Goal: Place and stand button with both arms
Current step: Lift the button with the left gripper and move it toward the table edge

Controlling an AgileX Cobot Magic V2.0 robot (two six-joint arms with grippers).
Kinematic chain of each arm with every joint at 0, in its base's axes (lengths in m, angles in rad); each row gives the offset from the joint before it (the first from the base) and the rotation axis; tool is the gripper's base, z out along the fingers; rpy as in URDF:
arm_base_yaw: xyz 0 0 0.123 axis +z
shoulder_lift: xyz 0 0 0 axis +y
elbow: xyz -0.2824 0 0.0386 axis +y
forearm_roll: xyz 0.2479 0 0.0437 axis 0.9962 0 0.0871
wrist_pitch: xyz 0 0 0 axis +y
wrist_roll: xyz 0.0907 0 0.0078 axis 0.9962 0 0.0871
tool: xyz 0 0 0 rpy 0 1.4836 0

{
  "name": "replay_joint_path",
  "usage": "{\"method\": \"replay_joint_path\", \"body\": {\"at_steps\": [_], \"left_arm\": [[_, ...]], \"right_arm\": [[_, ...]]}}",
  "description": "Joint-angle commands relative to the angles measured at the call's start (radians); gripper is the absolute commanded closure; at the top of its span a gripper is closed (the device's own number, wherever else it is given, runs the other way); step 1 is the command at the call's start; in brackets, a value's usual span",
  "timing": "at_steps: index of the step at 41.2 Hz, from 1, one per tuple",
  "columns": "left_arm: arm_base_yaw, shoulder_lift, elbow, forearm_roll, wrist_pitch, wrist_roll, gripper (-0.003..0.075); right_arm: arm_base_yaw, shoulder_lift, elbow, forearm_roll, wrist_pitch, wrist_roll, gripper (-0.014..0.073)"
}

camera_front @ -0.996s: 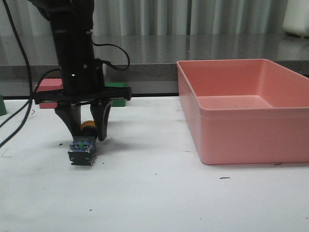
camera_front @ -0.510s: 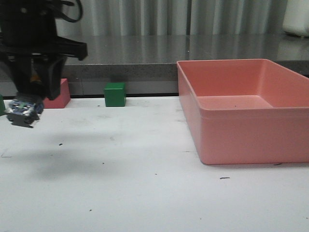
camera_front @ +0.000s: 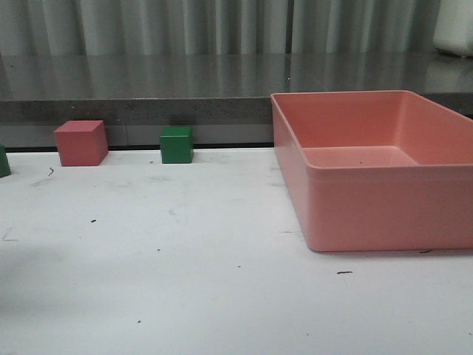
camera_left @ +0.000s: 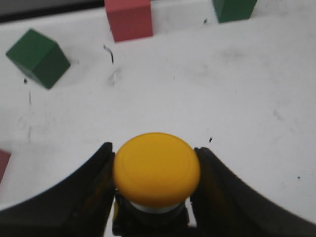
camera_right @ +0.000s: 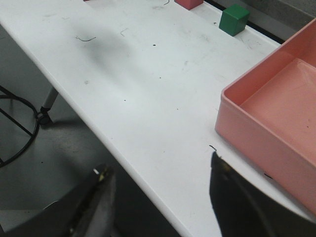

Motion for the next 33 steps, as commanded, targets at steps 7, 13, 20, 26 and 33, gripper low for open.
{"method": "replay_joint_path", "body": {"at_steps": [7,13,20,26,33], "left_arm": [[0.002,-0.110,0.275,0.008,-0.624,0.006,0.0552],[0.002,-0.075,0.407,0.008,-0.941,0.006,0.0552],[0.003,0.048,0.445,0.008,-1.099,0.006,0.0552],[0.009,0.177,0.445,0.008,-1.220,0.006,0.0552],[0.010,0.303,0.445,-0.012,-1.362,0.007,0.0552]], "right_arm": [[0.000,0.006,-0.025,-0.011,-0.076,-0.006,0.0146],[0.000,0.006,-0.025,-0.011,-0.076,-0.006,0.0146],[0.000,0.006,-0.025,-0.011,-0.076,-0.006,0.0146],[0.000,0.006,-0.025,-0.011,-0.076,-0.006,0.0146],[0.000,0.006,-0.025,-0.011,-0.076,-0.006,0.0146]]}}
